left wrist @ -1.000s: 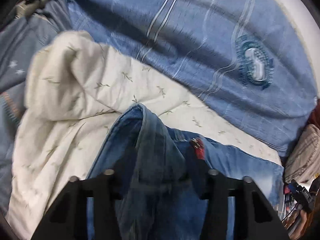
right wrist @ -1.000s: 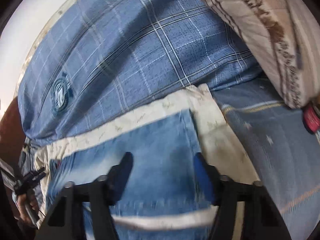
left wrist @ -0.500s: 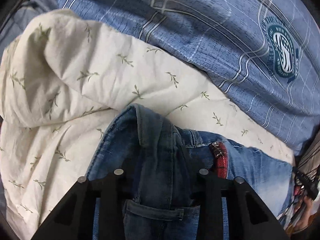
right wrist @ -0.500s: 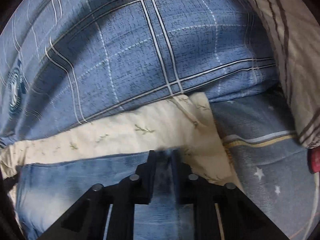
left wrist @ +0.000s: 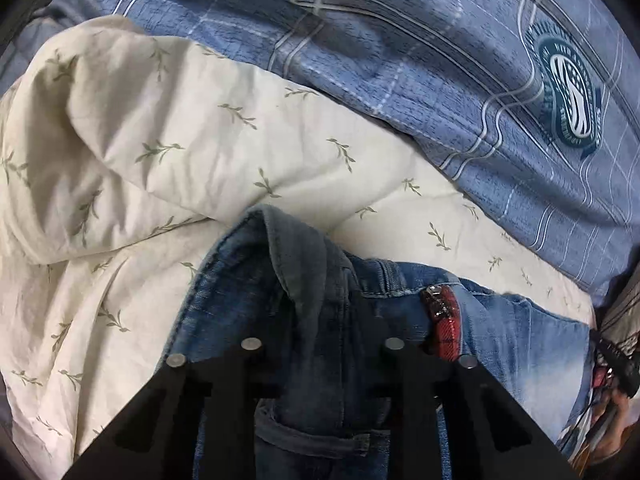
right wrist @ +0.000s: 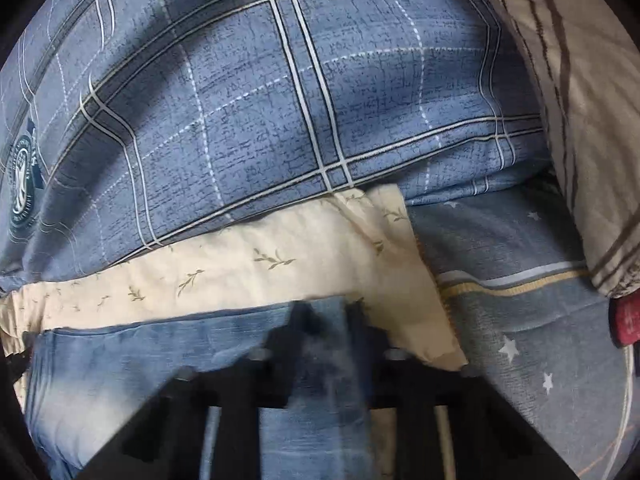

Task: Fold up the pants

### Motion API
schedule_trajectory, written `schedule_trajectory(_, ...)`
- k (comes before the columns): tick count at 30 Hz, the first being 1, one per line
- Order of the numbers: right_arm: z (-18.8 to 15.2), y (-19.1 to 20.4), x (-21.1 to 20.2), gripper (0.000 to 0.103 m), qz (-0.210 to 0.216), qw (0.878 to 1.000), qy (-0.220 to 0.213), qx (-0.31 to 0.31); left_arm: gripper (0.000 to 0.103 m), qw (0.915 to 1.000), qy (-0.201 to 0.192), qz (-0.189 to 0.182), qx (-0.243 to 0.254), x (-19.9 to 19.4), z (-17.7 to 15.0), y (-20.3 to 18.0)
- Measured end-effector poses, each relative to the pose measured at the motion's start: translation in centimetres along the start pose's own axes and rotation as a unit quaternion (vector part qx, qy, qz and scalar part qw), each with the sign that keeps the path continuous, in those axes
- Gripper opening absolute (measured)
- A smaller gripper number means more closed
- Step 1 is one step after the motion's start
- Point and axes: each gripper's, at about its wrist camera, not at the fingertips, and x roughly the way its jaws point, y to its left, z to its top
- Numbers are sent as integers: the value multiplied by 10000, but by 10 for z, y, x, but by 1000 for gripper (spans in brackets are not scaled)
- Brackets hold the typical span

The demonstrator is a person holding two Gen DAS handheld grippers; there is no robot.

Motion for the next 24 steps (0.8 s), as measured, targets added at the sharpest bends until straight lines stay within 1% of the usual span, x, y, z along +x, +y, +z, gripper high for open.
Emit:
schedule_trajectory(1,0,0,-2,19,-9,10000,-10,-37,20,9999,-43,62,77,1,0,-5)
schedule_trajectory(3,-2,0,-12,18,-39,9999,-142,-62,19,9996,-181,162,154,-5,0,-13)
schedule_trajectory(6,-4,2,-35,18,-32,9992,-407,-41,18,9991,-380,113,176,-19,-2,-19)
schedule_trajectory(8,-7,1,-51,18,-5,9983,-582,14,18,9984,-555,1,132,-37,-6,-20)
schedule_trajectory(10,-12,-3,-73,18,106,9967,-792,167,18,9967,-795,-158,48,-63,-14,-19)
schedule_trajectory(13,-27,-6,-108,18,283,9935,-1056,327,18,9931,-1091,-419,-56,-108,-30,-6)
schedule_trajectory(16,-49,-13,-145,18,477,9892,-1294,500,18,9883,-1353,-690,-116,-156,-59,6)
schedule_trajectory(18,-72,-21,-171,18,608,9857,-1435,635,18,9862,-1400,-860,-178,-187,-84,21)
schedule_trajectory(21,-114,-35,-205,18,800,9805,-1566,879,18,9843,-1468,-976,-116,-218,-130,38)
schedule_trajectory(23,-144,-43,-218,18,865,9783,-1602,994,18,9847,-1443,-971,-61,-226,-158,46)
schedule_trajectory(24,-165,-48,-224,18,871,9781,-1586,1033,18,9856,-1391,-964,-59,-227,-176,53)
